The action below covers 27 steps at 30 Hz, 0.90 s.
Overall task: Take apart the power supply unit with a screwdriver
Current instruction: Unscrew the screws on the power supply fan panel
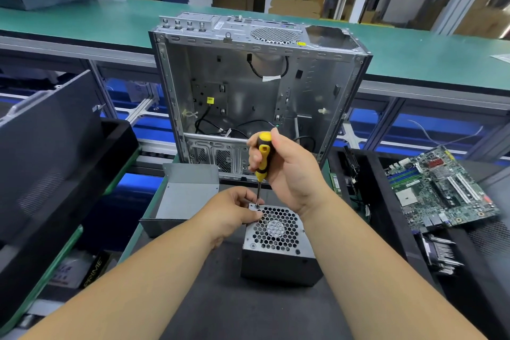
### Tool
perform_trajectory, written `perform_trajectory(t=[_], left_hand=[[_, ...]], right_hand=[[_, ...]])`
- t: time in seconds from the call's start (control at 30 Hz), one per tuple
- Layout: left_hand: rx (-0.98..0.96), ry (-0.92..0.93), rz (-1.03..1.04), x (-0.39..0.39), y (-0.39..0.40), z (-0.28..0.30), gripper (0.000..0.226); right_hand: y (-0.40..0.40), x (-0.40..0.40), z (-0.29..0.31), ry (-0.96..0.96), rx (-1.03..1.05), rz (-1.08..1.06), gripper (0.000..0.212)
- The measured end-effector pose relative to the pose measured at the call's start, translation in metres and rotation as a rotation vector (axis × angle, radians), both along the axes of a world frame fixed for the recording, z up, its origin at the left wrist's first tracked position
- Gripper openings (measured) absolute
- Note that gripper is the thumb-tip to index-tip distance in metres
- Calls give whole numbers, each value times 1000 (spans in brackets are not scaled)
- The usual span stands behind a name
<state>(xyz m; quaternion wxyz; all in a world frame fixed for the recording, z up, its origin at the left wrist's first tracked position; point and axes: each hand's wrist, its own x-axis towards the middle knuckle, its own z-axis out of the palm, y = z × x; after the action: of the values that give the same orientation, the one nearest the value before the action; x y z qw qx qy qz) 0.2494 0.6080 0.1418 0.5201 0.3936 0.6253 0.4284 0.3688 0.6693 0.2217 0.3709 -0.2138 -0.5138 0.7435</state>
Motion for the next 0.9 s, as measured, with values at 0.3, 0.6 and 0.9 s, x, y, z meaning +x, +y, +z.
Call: perform_trajectory(t=[0.3, 0.6, 0.9], left_hand=[[-2, -2, -3, -2, 2, 0, 21], [-14, 15, -4, -2, 3, -1, 20], [-8, 14, -5, -1, 2, -1, 20]], right_hand=[[3, -5, -2, -31, 41, -58, 23], [1, -1, 5, -66, -29, -103, 40], [1, -12, 9, -47, -79, -72, 45]])
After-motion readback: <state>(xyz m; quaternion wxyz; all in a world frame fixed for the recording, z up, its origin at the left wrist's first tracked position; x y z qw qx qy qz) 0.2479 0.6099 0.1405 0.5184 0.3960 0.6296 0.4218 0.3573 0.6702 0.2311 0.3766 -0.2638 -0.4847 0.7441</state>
